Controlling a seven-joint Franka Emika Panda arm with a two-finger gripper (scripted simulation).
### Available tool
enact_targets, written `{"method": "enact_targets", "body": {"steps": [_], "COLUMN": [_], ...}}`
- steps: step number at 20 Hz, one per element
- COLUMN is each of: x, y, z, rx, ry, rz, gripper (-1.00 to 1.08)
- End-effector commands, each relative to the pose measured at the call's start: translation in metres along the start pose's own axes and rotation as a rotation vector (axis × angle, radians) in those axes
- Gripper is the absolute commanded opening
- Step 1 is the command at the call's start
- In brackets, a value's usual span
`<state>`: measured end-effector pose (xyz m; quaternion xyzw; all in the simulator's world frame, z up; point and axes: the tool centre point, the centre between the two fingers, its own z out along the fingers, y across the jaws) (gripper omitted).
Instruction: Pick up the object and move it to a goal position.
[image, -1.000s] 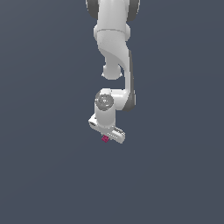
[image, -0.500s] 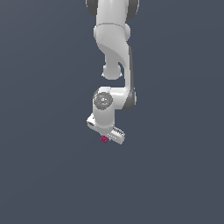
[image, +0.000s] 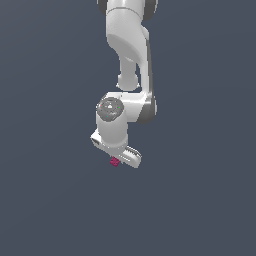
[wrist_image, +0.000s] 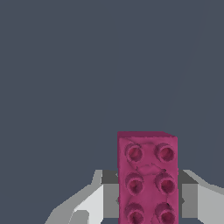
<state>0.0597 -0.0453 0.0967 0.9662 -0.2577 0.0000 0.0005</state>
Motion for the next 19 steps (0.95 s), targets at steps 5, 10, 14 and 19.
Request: {"method": "enact_targets", "body": {"steps": [5, 10, 14, 19], "x": [0.027, 0.040, 0.046, 0.048], "y": [-0.006, -0.009, -0.010, -0.011], "z": [-0.041, -0.058, -0.065, -0.068], "rx": [0.000, 0.000, 0.001, 0.001], "ry": [0.000, 0.000, 0.000, 0.000], "rz": [0.000, 0.000, 0.000, 0.000], "gripper": [-1.00, -1.00, -1.00, -1.00]}}
